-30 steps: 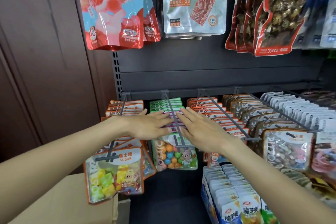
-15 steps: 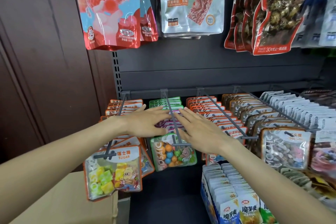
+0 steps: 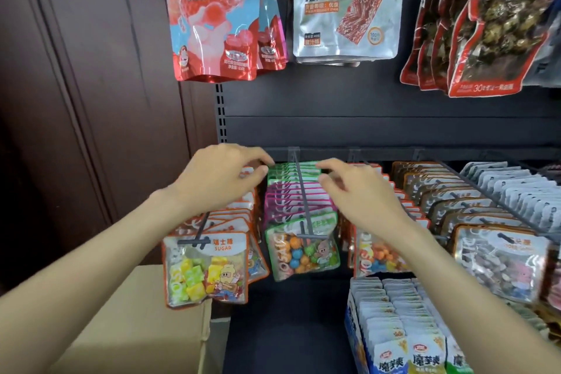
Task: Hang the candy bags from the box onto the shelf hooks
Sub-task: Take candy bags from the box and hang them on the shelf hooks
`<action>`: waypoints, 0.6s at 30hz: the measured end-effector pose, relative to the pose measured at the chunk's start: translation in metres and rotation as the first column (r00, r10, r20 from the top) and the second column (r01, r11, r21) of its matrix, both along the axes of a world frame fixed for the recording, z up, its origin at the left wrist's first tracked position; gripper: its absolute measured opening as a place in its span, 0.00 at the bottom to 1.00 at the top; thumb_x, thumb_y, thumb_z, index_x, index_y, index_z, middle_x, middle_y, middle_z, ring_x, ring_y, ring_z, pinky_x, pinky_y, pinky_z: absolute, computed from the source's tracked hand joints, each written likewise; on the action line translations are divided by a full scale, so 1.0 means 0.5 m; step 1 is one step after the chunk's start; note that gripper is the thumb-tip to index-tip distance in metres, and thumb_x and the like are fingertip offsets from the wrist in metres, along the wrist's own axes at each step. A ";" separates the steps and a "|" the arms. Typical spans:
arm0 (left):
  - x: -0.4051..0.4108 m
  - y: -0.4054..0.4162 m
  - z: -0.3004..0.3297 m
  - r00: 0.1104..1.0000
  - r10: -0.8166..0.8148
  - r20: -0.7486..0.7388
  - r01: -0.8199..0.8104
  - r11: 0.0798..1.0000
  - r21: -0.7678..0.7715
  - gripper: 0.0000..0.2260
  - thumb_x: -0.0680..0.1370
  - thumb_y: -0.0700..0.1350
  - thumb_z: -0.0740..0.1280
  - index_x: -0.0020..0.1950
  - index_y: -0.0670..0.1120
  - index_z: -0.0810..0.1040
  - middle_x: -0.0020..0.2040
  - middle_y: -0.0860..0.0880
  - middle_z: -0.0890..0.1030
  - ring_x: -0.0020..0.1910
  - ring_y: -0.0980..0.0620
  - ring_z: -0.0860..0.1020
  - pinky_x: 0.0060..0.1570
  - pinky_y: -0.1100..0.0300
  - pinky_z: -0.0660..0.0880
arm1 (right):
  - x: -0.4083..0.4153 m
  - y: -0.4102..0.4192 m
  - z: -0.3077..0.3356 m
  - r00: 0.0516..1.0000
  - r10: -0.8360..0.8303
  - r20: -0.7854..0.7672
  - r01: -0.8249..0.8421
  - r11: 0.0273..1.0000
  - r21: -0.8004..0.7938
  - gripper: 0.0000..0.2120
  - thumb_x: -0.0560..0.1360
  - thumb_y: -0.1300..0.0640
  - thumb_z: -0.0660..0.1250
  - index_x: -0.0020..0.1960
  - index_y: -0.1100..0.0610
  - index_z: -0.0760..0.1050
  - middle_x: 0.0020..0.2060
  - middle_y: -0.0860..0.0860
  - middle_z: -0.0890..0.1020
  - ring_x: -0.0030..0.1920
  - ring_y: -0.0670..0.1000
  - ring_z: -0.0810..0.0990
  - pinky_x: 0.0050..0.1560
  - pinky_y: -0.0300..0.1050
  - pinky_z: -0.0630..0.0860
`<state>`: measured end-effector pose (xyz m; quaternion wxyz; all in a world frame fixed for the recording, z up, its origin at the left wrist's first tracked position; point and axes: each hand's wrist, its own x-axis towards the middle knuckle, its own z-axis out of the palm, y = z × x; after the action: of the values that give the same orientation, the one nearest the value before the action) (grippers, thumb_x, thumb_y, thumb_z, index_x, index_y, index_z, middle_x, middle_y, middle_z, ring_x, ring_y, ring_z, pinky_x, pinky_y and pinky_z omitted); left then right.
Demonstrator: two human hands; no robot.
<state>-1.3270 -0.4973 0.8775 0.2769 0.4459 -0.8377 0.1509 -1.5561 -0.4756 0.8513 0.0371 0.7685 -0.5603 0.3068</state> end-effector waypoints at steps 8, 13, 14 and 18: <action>0.167 0.023 -0.086 0.736 0.114 -0.667 -0.091 0.993 0.070 0.07 0.74 0.52 0.62 0.48 0.59 0.79 0.42 0.62 0.84 0.46 0.60 0.81 0.56 0.52 0.76 | 0.094 -0.019 0.057 0.969 0.222 0.112 -0.221 0.975 -0.023 0.09 0.79 0.53 0.62 0.50 0.44 0.81 0.40 0.46 0.85 0.45 0.49 0.82 0.47 0.47 0.77; 0.240 -0.027 -0.101 0.758 0.126 -0.640 -0.048 0.989 0.139 0.12 0.79 0.40 0.65 0.53 0.57 0.79 0.51 0.61 0.82 0.55 0.62 0.79 0.63 0.55 0.72 | 0.196 -0.078 0.053 0.939 0.245 -0.239 -0.233 0.969 0.077 0.15 0.81 0.51 0.57 0.65 0.47 0.75 0.61 0.48 0.79 0.60 0.54 0.77 0.55 0.50 0.74; 0.243 -0.043 -0.100 0.778 0.130 -0.615 -0.048 0.988 0.149 0.11 0.79 0.40 0.65 0.55 0.56 0.79 0.54 0.59 0.82 0.57 0.60 0.78 0.64 0.56 0.71 | 0.212 -0.099 0.047 0.926 0.237 -0.294 -0.215 0.971 0.105 0.16 0.82 0.52 0.55 0.67 0.49 0.74 0.63 0.49 0.77 0.62 0.54 0.76 0.56 0.50 0.73; 0.229 -0.122 -0.097 0.918 0.120 -0.378 -0.041 0.977 0.210 0.13 0.80 0.44 0.63 0.65 0.49 0.76 0.65 0.53 0.77 0.66 0.53 0.72 0.64 0.62 0.65 | 0.257 -0.187 0.024 0.874 0.156 -0.461 -0.053 0.972 0.229 0.16 0.82 0.56 0.53 0.65 0.57 0.72 0.65 0.54 0.73 0.65 0.57 0.72 0.59 0.51 0.72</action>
<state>-1.2125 -0.5583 0.8290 0.3854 0.5265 -0.7577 -0.0133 -1.4278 -0.5690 0.8634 0.0756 0.8491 -0.5205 0.0496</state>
